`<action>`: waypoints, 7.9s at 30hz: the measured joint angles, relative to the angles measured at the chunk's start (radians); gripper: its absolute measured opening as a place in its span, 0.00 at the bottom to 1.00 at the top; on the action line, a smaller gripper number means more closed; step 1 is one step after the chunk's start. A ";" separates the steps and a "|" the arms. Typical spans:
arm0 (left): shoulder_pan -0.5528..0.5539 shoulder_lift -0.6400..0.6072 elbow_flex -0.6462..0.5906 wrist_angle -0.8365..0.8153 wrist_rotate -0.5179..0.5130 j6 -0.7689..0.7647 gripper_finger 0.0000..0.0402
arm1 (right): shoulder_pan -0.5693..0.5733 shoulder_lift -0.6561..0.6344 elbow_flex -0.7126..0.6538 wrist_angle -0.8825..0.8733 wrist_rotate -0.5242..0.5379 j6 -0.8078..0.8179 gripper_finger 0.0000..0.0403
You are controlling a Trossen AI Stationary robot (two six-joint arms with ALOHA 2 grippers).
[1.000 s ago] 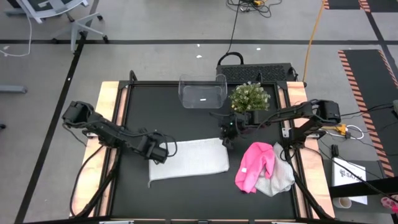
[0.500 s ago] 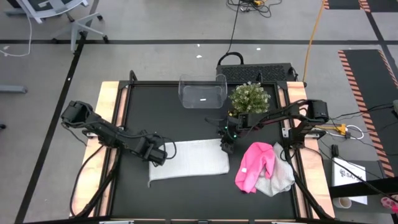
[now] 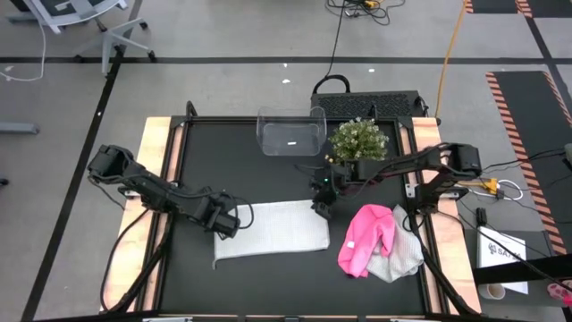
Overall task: Fold microfiber towels
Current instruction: Fold the left gray towel
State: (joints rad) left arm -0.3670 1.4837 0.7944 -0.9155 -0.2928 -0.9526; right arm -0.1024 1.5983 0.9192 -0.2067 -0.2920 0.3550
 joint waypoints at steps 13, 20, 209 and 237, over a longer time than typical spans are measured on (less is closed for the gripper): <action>0.035 0.000 0.000 0.002 0.001 0.054 0.09 | 0.027 0.059 0.421 -0.538 0.069 -0.177 0.31; 0.046 0.000 0.000 0.002 0.002 0.057 0.09 | 0.028 0.105 0.391 -0.529 0.110 -0.231 0.31; -0.021 0.021 -0.085 0.285 0.079 0.425 0.09 | 0.207 0.225 0.178 -0.299 0.028 -0.102 0.00; -0.003 -0.026 0.041 0.195 0.027 0.393 0.09 | 0.038 0.126 0.175 -0.330 0.071 -0.144 0.00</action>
State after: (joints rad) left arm -0.3701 1.4574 0.8349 -0.7202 -0.2659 -0.5594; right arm -0.0642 1.7239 1.0939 -0.5365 -0.2207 0.2107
